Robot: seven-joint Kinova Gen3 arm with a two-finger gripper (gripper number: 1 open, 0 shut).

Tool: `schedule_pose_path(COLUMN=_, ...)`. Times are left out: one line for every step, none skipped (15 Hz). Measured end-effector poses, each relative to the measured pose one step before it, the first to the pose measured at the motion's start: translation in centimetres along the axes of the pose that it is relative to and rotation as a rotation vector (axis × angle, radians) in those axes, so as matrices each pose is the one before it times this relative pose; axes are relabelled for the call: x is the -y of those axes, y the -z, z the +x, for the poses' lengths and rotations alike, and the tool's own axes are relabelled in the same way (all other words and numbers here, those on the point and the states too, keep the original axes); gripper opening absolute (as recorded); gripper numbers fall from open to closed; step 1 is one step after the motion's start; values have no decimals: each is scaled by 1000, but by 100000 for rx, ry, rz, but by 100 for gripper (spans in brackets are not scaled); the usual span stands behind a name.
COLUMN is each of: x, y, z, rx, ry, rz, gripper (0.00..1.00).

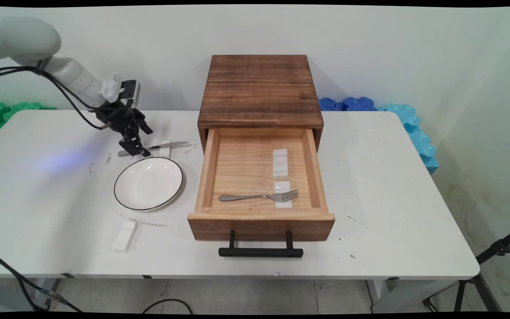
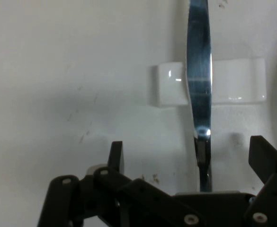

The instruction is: Pick up the knife from the left of the white plate

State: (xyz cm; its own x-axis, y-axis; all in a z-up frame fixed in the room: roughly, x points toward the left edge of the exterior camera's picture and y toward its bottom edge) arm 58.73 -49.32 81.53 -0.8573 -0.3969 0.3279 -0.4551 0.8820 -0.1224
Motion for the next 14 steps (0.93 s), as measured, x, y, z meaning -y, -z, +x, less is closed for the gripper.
schedule_pose_path(x=6, y=-111, z=51, rx=21, ry=-78, rz=-111, gripper=100)
schedule_pose_path(x=-1, y=-141, z=67, rx=17, ry=-103, rz=-163, gripper=100)
schedule_pose_path(x=-9, y=-136, z=69, rx=10, ry=-96, rz=-149, gripper=100)
schedule_pose_path(x=-13, y=-120, z=64, rx=-8, ry=-77, rz=-142, gripper=100)
schedule_pose_path(x=-11, y=-105, z=63, rx=-16, ry=-59, rz=-109, gripper=100)
schedule_pose_path(x=-14, y=-158, z=114, rx=-20, ry=-109, rz=-181, gripper=100)
schedule_pose_path(x=-12, y=-91, z=73, rx=-46, ry=-42, rz=-106, gripper=100)
schedule_pose_path(x=-9, y=-125, z=99, rx=-37, ry=-22, rz=-99, gripper=100)
schedule_pose_path(x=-6, y=-91, z=77, rx=-36, ry=-18, rz=-73, gripper=100)
schedule_pose_path(x=5, y=-59, z=52, rx=-19, ry=-15, rz=-38, gripper=100)
schedule_pose_path(x=11, y=-70, z=67, rx=-50, ry=-4, rz=-33, gripper=100)
schedule_pose_path(x=9, y=-66, z=59, rx=-29, ry=-10, rz=-38, gripper=100)
schedule_pose_path(x=20, y=-71, z=71, rx=-37, ry=-34, rz=-16, gripper=100)
schedule_pose_path(x=17, y=-39, z=33, rx=-27, ry=-11, rz=10, gripper=100)
